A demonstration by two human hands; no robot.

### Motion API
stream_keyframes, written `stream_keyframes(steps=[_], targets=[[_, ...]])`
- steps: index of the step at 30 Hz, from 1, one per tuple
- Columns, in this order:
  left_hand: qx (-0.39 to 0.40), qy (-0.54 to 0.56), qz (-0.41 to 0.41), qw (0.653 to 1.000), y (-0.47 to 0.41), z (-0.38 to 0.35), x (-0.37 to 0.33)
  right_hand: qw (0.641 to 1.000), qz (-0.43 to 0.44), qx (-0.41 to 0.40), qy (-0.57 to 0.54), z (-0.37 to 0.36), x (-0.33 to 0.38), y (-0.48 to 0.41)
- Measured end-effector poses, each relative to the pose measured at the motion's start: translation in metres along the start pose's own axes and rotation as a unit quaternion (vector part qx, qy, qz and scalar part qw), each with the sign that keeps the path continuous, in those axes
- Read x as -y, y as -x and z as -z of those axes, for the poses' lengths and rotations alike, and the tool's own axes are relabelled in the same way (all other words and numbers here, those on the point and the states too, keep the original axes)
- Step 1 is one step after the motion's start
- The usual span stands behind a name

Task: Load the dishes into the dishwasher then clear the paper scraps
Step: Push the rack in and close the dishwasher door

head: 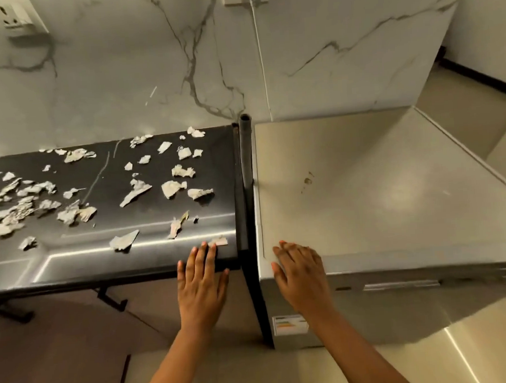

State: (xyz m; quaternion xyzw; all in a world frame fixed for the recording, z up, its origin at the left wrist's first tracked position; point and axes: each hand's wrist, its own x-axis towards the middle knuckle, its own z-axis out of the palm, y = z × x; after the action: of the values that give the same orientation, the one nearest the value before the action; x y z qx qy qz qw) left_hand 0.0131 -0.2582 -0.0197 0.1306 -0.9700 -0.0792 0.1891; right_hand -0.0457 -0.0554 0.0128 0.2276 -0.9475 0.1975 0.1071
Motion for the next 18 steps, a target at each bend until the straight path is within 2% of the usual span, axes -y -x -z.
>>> stream_keyframes(steps=[5,12,18], targets=[[-0.113,-0.011,-0.043,0.993,-0.003,-0.027,0.009,0.991,0.049,-0.127,0.007,-0.027,-0.008,0.012],[-0.340,-0.005,-0.085,0.937,-0.016,-0.076,0.020,0.945,0.082,-0.318,0.012,-0.061,-0.014,0.009],[-0.433,0.001,-0.089,0.897,-0.028,-0.095,0.025,0.902,0.102,-0.418,0.029,-0.076,-0.017,0.003]])
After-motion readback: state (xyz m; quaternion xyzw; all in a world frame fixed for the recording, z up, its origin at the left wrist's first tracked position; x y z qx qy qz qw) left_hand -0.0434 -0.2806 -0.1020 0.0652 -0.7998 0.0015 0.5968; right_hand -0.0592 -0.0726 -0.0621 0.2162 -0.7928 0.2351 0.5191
